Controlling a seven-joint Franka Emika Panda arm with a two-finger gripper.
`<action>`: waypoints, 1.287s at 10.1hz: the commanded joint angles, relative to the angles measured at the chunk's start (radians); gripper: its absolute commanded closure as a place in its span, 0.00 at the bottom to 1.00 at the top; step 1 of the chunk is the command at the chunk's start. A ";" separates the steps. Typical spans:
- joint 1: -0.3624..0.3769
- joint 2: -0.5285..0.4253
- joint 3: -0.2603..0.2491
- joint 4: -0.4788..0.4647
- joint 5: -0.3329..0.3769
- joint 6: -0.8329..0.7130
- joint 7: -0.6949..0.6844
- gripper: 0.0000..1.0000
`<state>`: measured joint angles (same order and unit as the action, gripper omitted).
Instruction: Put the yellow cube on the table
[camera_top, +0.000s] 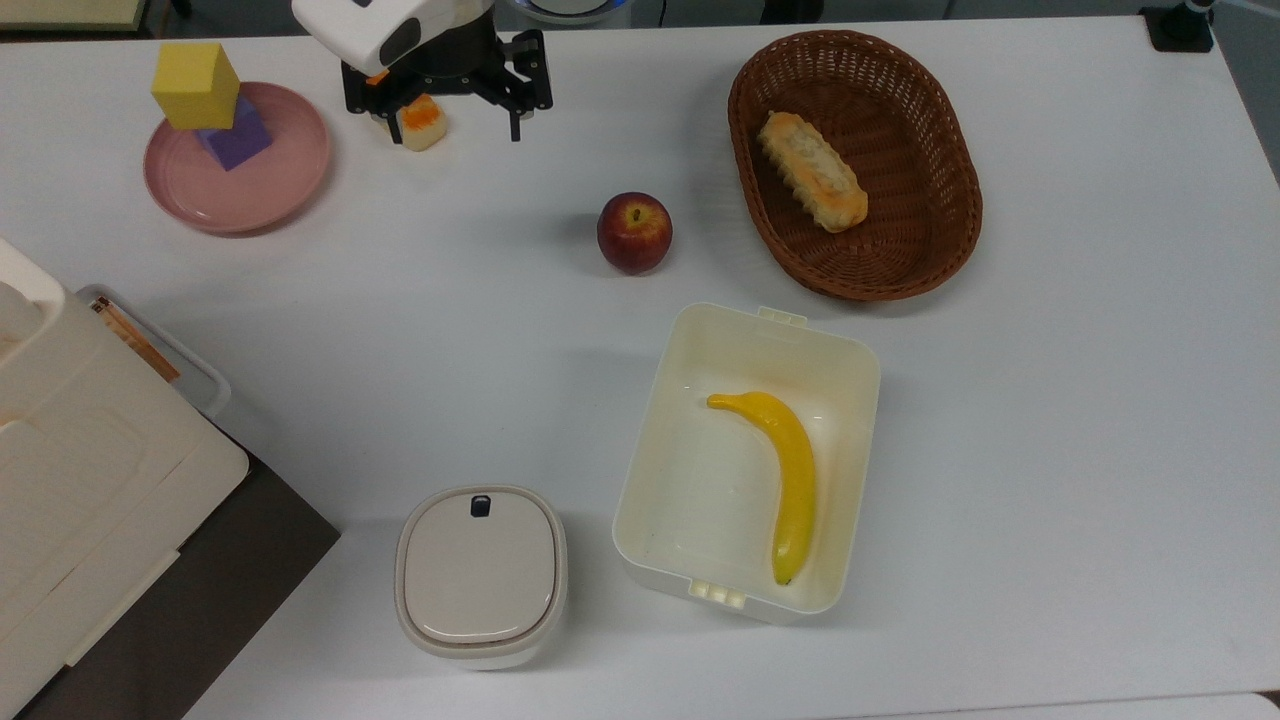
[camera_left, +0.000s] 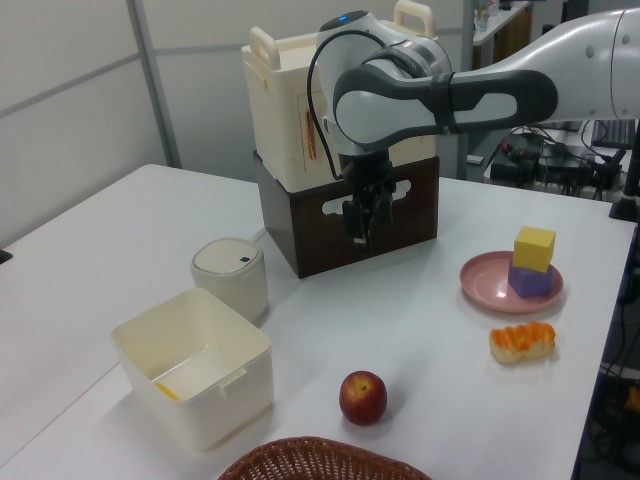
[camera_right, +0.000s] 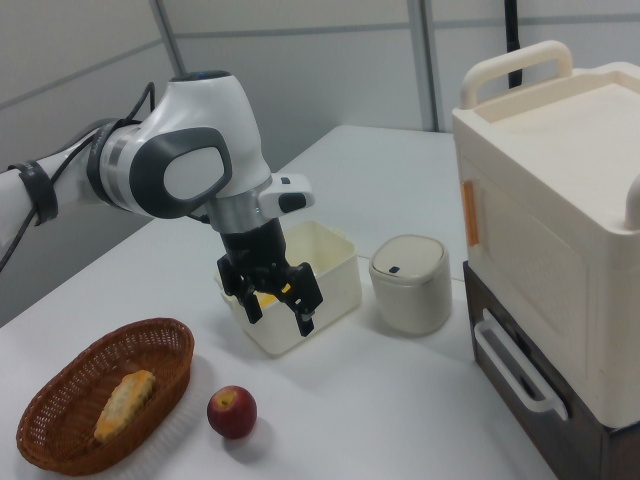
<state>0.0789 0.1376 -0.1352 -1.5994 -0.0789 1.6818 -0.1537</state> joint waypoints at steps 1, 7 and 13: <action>0.012 0.005 -0.006 0.009 0.010 -0.016 0.006 0.00; 0.022 0.007 -0.006 0.006 0.007 -0.042 -0.003 0.00; 0.001 -0.009 -0.020 0.012 0.005 -0.053 -0.003 0.00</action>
<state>0.0841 0.1458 -0.1342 -1.5994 -0.0789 1.6619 -0.1538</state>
